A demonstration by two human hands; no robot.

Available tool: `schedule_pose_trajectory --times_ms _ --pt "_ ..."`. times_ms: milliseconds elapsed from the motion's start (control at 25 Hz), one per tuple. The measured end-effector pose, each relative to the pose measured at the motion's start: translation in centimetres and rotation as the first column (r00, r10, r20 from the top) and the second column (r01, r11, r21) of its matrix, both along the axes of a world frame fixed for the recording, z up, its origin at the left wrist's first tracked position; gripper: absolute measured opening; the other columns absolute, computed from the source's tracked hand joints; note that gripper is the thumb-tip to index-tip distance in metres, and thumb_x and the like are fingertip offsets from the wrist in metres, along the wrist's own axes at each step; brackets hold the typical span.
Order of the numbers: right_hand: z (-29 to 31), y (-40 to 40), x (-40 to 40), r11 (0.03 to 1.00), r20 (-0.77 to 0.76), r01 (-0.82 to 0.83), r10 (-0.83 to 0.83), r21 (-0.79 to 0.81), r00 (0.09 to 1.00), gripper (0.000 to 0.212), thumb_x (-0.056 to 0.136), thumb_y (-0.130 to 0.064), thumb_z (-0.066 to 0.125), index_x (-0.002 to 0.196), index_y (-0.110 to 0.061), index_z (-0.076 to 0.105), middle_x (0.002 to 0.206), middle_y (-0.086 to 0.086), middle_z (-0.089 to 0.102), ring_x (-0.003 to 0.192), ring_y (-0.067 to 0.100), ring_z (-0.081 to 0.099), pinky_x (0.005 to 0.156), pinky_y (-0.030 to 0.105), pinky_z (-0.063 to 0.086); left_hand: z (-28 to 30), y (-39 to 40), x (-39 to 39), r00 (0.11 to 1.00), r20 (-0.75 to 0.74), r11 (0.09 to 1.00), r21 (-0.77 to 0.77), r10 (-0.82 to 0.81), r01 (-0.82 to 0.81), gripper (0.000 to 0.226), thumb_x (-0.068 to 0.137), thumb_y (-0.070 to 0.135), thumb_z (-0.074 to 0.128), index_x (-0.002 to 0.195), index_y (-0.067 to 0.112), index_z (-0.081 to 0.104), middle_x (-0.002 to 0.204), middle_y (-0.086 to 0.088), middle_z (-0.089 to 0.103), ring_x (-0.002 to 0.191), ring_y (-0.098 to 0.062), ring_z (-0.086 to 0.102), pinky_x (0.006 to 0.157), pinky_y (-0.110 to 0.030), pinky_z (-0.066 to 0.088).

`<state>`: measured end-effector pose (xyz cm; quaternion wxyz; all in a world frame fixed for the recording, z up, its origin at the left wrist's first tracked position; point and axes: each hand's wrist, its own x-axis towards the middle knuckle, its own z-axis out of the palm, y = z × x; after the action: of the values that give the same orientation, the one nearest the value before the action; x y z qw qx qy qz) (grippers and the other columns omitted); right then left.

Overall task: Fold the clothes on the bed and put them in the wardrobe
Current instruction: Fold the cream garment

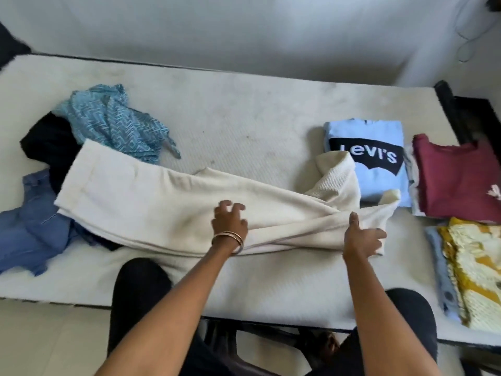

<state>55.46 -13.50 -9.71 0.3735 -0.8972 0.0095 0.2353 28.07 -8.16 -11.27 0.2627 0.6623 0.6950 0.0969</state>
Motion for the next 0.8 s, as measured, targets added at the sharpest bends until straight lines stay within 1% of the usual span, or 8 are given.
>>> schedule_pose_trajectory --times_ms 160,360,440,520,560,640,720,800 --pt "-2.3 1.7 5.2 0.995 -0.161 -0.088 0.096 0.057 0.982 0.103 0.058 -0.072 0.066 0.132 -0.003 0.046 0.126 0.022 0.059 0.104 0.043 0.064 0.089 0.053 0.054 1.3 -0.8 7.9 0.946 0.120 0.950 -0.050 -0.300 0.308 0.035 0.084 0.015 0.063 0.118 0.021 0.062 0.129 -0.004 0.046 0.119 -0.025 0.046 0.097 -0.039 0.041" --pt "2.6 3.7 2.8 0.919 0.005 -0.315 0.323 0.237 0.946 0.031 0.082 -0.025 0.052 0.093 0.001 0.064 0.094 0.019 0.066 0.092 0.035 0.063 0.077 0.038 0.050 2.9 0.1 12.4 0.868 0.245 0.879 -0.103 -0.431 0.466 0.074 0.075 0.028 0.078 0.141 0.020 0.043 0.137 -0.002 0.050 0.127 -0.023 0.047 0.103 -0.038 0.039" --pt "5.9 4.1 -0.1 0.507 0.275 -0.702 0.675 0.501 0.684 0.019 0.077 -0.020 0.057 0.079 -0.002 0.063 0.090 0.012 0.061 0.089 0.030 0.057 0.077 0.035 0.045 4.4 0.8 13.2 0.887 0.361 0.922 -0.148 -0.287 0.359 0.084 0.075 0.027 0.080 0.145 0.016 0.036 0.137 -0.002 0.053 0.123 -0.020 0.051 0.101 -0.034 0.042" --pt "8.0 4.1 -1.7 -0.015 0.485 -0.917 0.852 0.398 0.197 0.011 0.079 -0.013 0.069 0.089 -0.016 0.070 0.123 0.001 0.059 0.116 0.022 0.052 0.097 0.029 0.040 6.2 1.9 13.0 0.897 0.441 0.940 -0.318 0.032 0.122 0.051 0.093 0.017 0.061 0.139 0.004 0.044 0.139 -0.010 0.051 0.124 -0.025 0.052 0.097 -0.031 0.045" --pt "7.9 4.2 -1.6 -0.117 0.513 -0.927 0.853 0.356 0.089 0.023 0.082 -0.014 0.071 0.101 -0.027 0.071 0.136 -0.006 0.053 0.127 0.019 0.046 0.105 0.027 0.036 7.3 2.7 12.5 0.844 0.478 0.907 -0.422 0.244 -0.023 0.042 0.098 0.018 0.052 0.137 0.005 0.045 0.140 -0.009 0.049 0.125 -0.025 0.052 0.090 -0.028 0.046" --pt "6.2 3.7 -0.8 0.164 0.424 -0.870 0.821 0.465 0.382 0.032 0.087 -0.020 0.069 0.116 -0.034 0.066 0.135 -0.007 0.056 0.128 0.015 0.050 0.104 0.030 0.042 9.3 5.5 10.8 0.587 0.632 0.863 -0.386 0.505 -0.326 0.039 0.097 0.036 0.052 0.130 0.016 0.047 0.130 -0.004 0.054 0.112 -0.022 0.058 0.073 -0.020 0.043" --pt "2.3 2.8 0.9 0.753 0.054 -0.446 0.483 0.485 0.874 0.035 0.088 -0.021 0.066 0.123 -0.020 0.061 0.123 0.007 0.064 0.118 0.024 0.059 0.099 0.040 0.048 11.1 8.2 8.2 0.381 0.770 0.803 -0.271 0.512 -0.531 0.045 0.086 0.045 0.067 0.115 0.012 0.059 0.106 -0.002 0.061 0.093 -0.021 0.063 0.067 -0.020 0.047" --pt "-0.9 1.2 2.2 0.984 -0.190 -0.157 0.172 0.089 0.967 0.054 0.087 -0.028 0.070 0.129 -0.001 0.050 0.127 0.023 0.058 0.123 0.038 0.053 0.102 0.044 0.045 10.9 9.8 5.4 0.592 0.671 0.879 -0.205 0.446 -0.430 0.038 0.076 0.047 0.075 0.091 0.013 0.066 0.097 -0.003 0.063 0.092 -0.022 0.063 0.081 -0.026 0.049"
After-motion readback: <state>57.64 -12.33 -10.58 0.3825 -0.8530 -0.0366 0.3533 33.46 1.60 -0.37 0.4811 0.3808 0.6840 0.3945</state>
